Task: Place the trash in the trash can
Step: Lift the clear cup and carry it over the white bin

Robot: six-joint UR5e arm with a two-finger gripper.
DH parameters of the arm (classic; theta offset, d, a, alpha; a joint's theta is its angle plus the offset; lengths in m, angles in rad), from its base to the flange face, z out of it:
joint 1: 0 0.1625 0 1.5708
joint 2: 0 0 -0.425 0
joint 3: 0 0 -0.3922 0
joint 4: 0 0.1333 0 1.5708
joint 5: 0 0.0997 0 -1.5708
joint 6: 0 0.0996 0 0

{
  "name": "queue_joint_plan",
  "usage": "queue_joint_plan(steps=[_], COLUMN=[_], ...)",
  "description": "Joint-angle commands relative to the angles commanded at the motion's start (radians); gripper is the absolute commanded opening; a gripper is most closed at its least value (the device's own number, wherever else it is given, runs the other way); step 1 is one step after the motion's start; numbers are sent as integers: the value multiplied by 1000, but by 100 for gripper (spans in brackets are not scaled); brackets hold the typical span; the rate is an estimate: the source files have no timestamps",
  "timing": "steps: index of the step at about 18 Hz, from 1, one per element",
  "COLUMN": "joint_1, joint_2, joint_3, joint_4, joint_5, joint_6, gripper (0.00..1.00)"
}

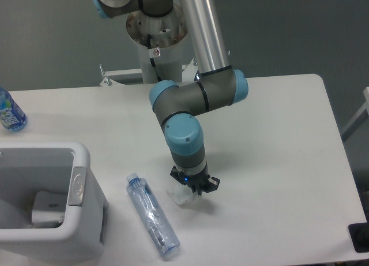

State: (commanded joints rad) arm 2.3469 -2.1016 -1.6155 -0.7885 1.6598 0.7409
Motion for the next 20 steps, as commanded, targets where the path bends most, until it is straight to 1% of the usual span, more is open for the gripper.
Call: queue_joint_plan(steps=[1,3,4,5,8,10,12,13,15,17,20], joint_1=[3,34,44,46,45,29,-23,-46,-90,-176,-256], joint_2=[5,49,87,110,184,212,232,242,261,276,288], joint_3=[34,77,104,118,155,187,233,246,261,258,246], joint_4=[0,0,0,0,0,2,2,2,2,2,0], joint_5=[-15,-111,-208,-254,-345,-400,-410,-410,-410,-402,-400], joint_6=[-11,-64,-127,-182,-363,-464,-564,-612,-656,-693,-713], gripper=[0,0,0,0,0,0,0,0,0,0,0])
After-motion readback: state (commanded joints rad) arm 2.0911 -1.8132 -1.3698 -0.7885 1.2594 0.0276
